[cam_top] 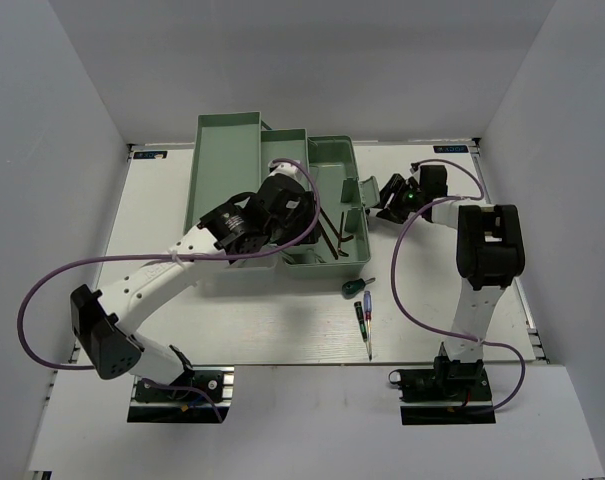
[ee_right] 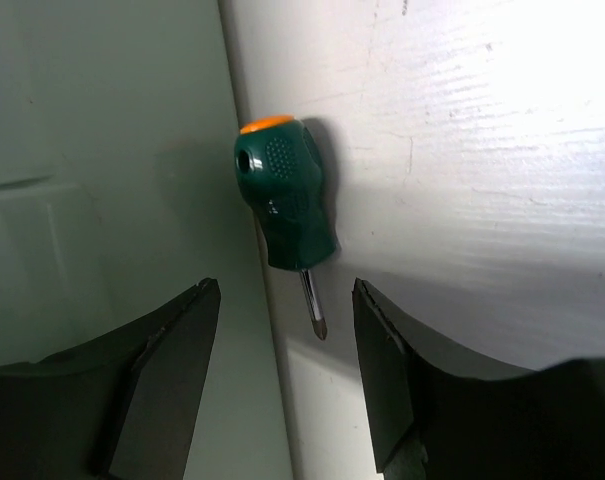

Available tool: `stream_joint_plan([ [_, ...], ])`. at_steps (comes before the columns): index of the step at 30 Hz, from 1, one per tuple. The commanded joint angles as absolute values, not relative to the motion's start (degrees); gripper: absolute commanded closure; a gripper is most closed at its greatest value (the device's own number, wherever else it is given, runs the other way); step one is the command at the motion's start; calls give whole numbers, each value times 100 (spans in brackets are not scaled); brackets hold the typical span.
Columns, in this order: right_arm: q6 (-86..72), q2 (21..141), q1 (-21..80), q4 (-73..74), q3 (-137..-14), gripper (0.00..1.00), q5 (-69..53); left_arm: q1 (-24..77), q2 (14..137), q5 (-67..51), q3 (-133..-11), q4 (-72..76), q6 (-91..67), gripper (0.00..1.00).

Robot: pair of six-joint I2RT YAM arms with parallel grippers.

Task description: Sort the tools into containers

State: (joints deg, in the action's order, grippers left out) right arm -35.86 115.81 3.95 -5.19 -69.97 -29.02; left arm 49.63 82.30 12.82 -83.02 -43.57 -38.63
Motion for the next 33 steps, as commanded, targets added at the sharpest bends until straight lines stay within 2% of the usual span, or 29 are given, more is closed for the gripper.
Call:
stream_joint_plan([
  [1, -3744, 11698, 483, -1151, -6935, 38, -2971, 4983, 8261, 1248, -8490, -4465, -3902, 34],
  [14, -2682, 11822, 800, -774, -7400, 39, -2391, 4983, 8429, 1248, -8596, -4526, -3902, 34],
  [17, -2305, 11716, 940, -572, -7374, 43, -1987, 4983, 8429, 1248, -8596, -4526, -3902, 34],
  [24, -1802, 11628, 1028, -396, -7269, 60, -1310, 4983, 8429, 1195, -8543, -4526, -3902, 34],
  [28, -1661, 11610, 1055, -334, -7216, 74, -1012, 4983, 8429, 1195, -8543, -4526, -3902, 34],
  [33, -1521, 11435, 1002, -167, -7076, 81, -449, 4983, 8429, 1195, -8543, -4474, -3902, 34],
])
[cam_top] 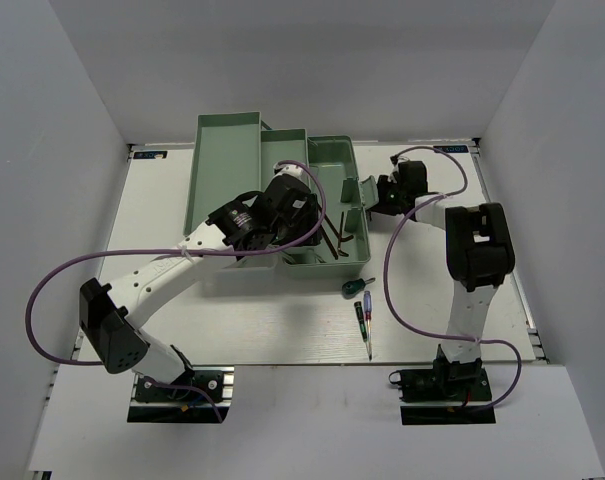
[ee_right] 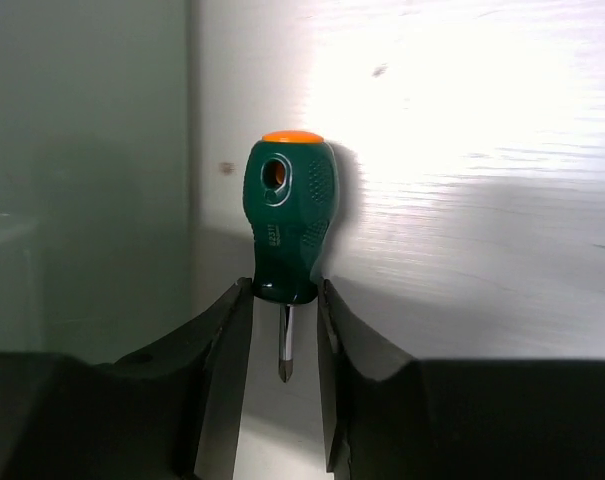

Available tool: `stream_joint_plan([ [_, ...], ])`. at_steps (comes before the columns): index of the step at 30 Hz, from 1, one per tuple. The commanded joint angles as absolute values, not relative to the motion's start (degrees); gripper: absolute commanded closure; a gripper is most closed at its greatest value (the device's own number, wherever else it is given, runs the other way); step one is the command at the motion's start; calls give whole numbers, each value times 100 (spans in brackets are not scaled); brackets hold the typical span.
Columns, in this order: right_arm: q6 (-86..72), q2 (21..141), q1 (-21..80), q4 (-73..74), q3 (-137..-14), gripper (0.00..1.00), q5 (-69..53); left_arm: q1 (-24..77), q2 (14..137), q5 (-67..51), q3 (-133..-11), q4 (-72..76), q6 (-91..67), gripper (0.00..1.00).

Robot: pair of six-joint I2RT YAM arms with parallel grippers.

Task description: Sort the tools into containers

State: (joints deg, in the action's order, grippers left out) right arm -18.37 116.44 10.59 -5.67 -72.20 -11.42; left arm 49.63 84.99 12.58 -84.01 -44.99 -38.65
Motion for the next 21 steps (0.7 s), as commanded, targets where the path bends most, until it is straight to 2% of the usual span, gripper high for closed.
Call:
stream_joint_plan([
  [1, -1486, 11391, 976, -150, -7032, 81, -396, 4983, 8429, 1195, -8543, -4474, -3902, 34],
  [6, -1328, 10918, 783, -18, -6637, 83, -448, 4983, 8323, 1143, -8368, -4359, -3902, 34],
  [13, -959, 10538, 633, 931, -6513, 83, -536, 4983, 8262, 1143, -8306, -4254, -3902, 34],
  [17, -712, 10512, 554, 1344, -6609, 77, -536, 4983, 8104, 1090, -8113, -4192, -3902, 34],
  [21, -528, 10678, 519, 1696, -6907, 64, -466, 4983, 8051, 1090, -7999, -4122, -3902, 34],
])
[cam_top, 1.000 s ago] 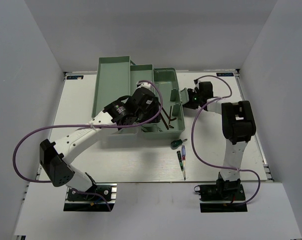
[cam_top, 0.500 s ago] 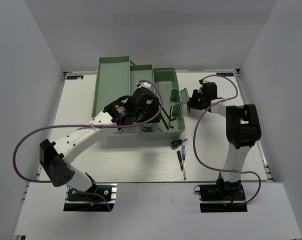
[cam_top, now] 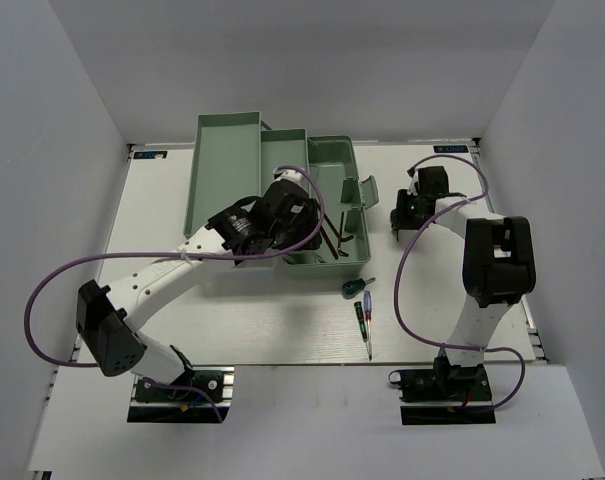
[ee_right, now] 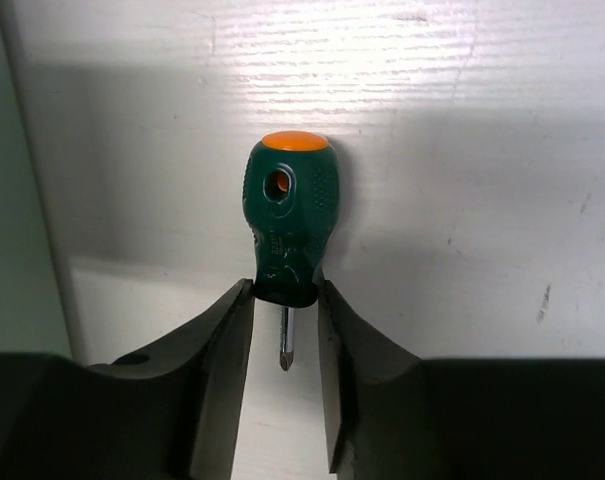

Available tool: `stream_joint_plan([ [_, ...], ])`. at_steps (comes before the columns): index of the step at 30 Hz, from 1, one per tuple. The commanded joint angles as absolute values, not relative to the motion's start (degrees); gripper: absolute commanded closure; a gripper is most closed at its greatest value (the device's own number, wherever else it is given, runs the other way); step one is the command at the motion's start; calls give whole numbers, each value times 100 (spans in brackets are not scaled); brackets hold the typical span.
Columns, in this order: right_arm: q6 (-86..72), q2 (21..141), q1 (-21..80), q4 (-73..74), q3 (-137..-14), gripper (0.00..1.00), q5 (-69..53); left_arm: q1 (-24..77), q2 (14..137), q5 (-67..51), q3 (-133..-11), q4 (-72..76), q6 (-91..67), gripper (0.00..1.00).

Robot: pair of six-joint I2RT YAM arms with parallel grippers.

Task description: Sort the tools into containers

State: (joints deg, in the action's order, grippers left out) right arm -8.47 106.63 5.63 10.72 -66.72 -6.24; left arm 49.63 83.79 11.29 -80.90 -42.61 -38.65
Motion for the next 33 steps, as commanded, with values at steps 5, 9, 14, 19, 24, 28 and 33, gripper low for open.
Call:
stream_joint_plan([
  [5, -422, 11161, 475, 2074, -7548, 52, -448, 4983, 7884, 1090, -7945, -4069, -3902, 34],
  [9, -396, 11487, 483, 2259, -7954, 48, -457, 4983, 7717, 1143, -7840, -4069, -3955, 34],
  [14, -378, 11812, 475, 2513, -8445, 52, -448, 4983, 7594, 1143, -7682, -4069, -4008, 34],
  [19, -343, 11770, 466, 2707, -8482, 82, -571, 4983, 7542, 1090, -7752, -4122, -3955, 36],
  [24, -220, 11067, 326, 2778, -8455, 100, -1166, 4983, 7287, 756, -7743, -4097, -3534, 45],
  [28, 217, 9740, 220, 2557, -8770, 100, -2896, 5036, 6699, 738, -7488, -3955, -3393, 80],
  [33, -189, 9378, 439, 2384, -9429, 100, -4797, 5036, 6083, 1028, -7436, -4016, -3340, 84],
])
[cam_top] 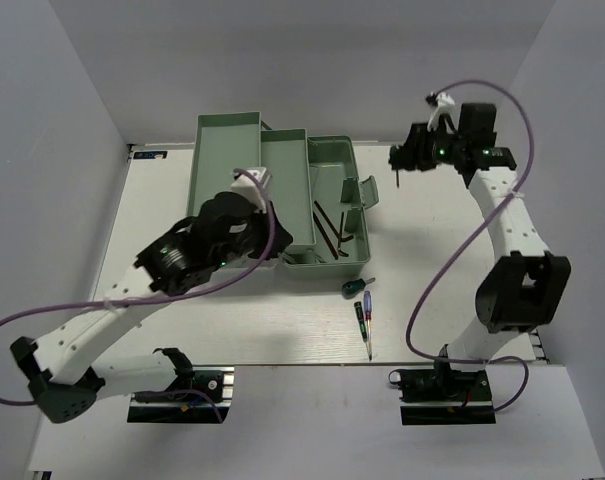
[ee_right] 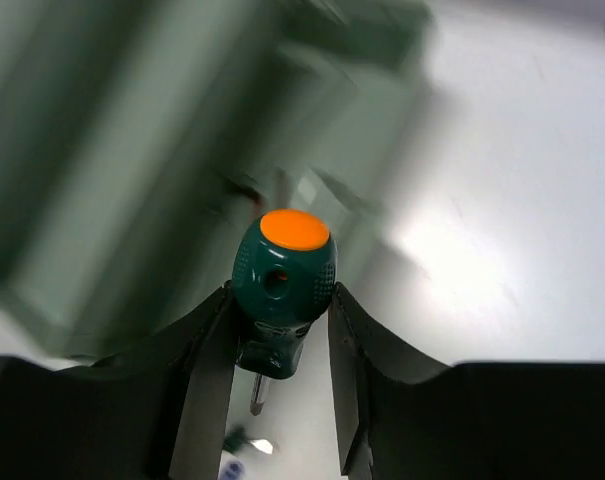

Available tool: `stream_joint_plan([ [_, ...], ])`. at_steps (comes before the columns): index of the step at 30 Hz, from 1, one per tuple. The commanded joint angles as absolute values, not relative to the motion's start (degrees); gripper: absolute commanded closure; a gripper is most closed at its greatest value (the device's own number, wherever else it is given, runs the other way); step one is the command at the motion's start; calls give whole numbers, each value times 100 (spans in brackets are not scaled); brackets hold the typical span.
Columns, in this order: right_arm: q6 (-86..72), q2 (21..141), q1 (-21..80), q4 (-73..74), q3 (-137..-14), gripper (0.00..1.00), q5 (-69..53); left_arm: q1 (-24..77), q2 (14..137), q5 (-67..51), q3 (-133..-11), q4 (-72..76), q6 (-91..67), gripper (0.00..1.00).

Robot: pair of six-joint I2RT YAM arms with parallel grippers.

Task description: Sort the tools into containers

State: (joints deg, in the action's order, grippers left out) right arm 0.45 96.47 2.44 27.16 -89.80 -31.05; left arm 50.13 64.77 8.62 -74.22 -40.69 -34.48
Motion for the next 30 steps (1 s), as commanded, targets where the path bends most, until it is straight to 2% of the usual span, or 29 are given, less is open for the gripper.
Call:
stream_joint_plan([
  [1, -350, 9508, 561, 2312, -9561, 100, -5103, 5036, 6030, 1028, -7383, -4017, -3340, 77],
  [2, -473, 9579, 676, 2181, -9632, 100, -5298, 5036, 5977, 967, -7383, -4017, -3288, 68],
  [3, -849, 9650, 772, 2162, -9798, 100, -5282, 5036, 5924, 888, -7322, -4017, -3287, 51],
  [6, -1352, 10089, 1718, 2083, -10290, 100, -5195, 5036, 5924, 528, -7076, -4017, -3287, 32],
  [7, -1432, 10255, 1844, 2083, -10475, 100, -5073, 5036, 5924, 466, -7014, -4069, -3287, 30],
  [11, -1775, 10783, 2626, 2153, -10915, 100, -4397, 5088, 5722, 282, -6628, -4017, -3349, 27],
  [16, -1556, 11144, 3102, 2434, -10899, 98, -3579, 5150, 5774, 18, -6574, -4157, -3270, 27],
  [19, -1328, 11214, 3164, 2557, -10820, 75, -3367, 5221, 5967, -105, -6574, -4157, -3165, 27],
  [20, -1240, 11154, 3155, 2610, -10811, 60, -3375, 5221, 6020, -105, -6626, -4157, -3164, 27],
  [22, -1108, 11023, 3120, 2715, -10793, 49, -3445, 5334, 6221, -210, -6627, -4096, -3164, 26],
  [23, -977, 10961, 3120, 2803, -10767, 45, -3471, 5405, 6318, -211, -6627, -4009, -3164, 26],
  [27, -520, 10338, 2989, 3180, -10696, 44, -3516, 5676, 6872, -264, -6627, -3797, -3024, 27],
  [30, -37, 9741, 2744, 3436, -10381, 44, -3323, 5923, 7459, -264, -6837, -3727, -2752, 40],
])
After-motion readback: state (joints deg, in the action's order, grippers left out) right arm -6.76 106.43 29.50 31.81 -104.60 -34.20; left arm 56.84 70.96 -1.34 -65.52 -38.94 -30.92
